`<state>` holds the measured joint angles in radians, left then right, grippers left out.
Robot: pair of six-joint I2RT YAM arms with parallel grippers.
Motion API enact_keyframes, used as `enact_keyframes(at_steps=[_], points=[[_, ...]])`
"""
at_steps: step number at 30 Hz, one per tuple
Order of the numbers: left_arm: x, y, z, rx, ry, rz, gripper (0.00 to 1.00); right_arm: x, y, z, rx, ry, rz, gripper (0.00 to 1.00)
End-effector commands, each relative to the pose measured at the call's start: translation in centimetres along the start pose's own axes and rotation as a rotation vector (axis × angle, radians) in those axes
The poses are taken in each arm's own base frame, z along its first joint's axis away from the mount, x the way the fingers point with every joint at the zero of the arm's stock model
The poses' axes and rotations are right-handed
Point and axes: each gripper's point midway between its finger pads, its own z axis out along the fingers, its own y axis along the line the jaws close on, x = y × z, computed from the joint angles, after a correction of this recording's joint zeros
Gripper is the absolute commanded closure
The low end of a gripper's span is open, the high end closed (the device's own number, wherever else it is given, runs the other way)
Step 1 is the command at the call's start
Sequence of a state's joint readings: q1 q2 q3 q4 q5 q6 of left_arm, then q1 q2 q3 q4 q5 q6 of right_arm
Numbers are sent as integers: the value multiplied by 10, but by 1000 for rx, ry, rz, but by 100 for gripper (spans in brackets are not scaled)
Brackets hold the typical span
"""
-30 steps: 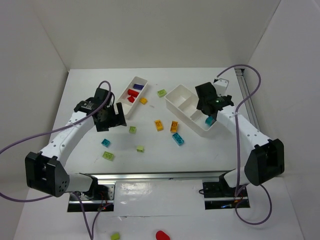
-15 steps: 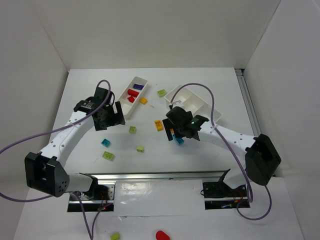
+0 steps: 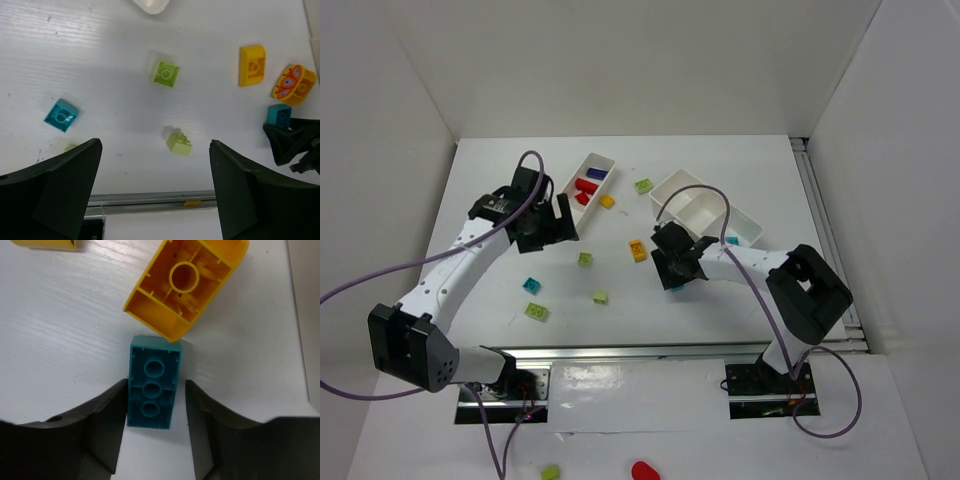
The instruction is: Sort the legos into containers by color
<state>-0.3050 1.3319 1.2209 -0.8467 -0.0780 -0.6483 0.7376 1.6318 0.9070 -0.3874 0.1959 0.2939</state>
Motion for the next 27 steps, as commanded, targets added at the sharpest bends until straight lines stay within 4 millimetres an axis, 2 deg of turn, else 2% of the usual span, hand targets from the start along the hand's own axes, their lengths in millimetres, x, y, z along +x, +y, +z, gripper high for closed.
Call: enact_keyframes(at_steps=[1, 2, 4, 5, 7, 8, 10, 11, 12, 13, 14, 18, 19, 21, 23, 25, 26, 27], points=[[-17, -37, -7, 104, -35, -1, 3, -16, 6, -2, -41, -77, 18, 46], [-15, -48, -6, 137, -20, 2, 3, -17, 5, -7, -45, -90, 20, 57], [-12, -64, 2, 176, 15, 7, 4, -19, 2, -15, -38, -110, 33, 68], [-10, -73, 4, 205, 35, 4, 4, -27, -3, -28, -25, -152, 51, 74], [-4, -87, 17, 210, 72, 28, 4, -29, -10, -45, -6, -176, 66, 74], [4, -99, 20, 225, 100, 47, 4, -39, -16, -56, 9, -210, 96, 74], [7, -115, 27, 234, 121, 66, 4, -55, -34, -86, 66, -294, 155, 74], [20, -124, 41, 221, 163, 95, 4, -61, -50, -94, 107, -316, 199, 74], [22, -132, 42, 222, 174, 98, 4, -67, -65, -105, 156, -349, 249, 74], [25, -139, 47, 221, 186, 110, 4, -70, -83, -109, 204, -346, 297, 74], [38, -144, 60, 193, 225, 128, 4, -72, -94, -113, 232, -351, 331, 72], [50, -163, 78, 168, 255, 163, 3, -82, -145, -113, 370, -341, 459, 71], [50, -164, 82, 162, 261, 155, 3, -80, -151, -111, 383, -331, 471, 71], [49, -165, 92, 143, 261, 156, 3, -89, -164, -106, 416, -354, 510, 66], [52, -166, 98, 131, 263, 166, 5, -87, -181, -98, 451, -335, 554, 46], [49, -168, 105, 117, 255, 158, 6, -98, -194, -99, 469, -354, 588, 19], [50, -166, 110, 101, 256, 159, 7, -101, -195, -96, 479, -351, 596, 10], [47, -167, 113, 93, 242, 160, 9, -102, -197, -98, 490, -352, 596, 7]])
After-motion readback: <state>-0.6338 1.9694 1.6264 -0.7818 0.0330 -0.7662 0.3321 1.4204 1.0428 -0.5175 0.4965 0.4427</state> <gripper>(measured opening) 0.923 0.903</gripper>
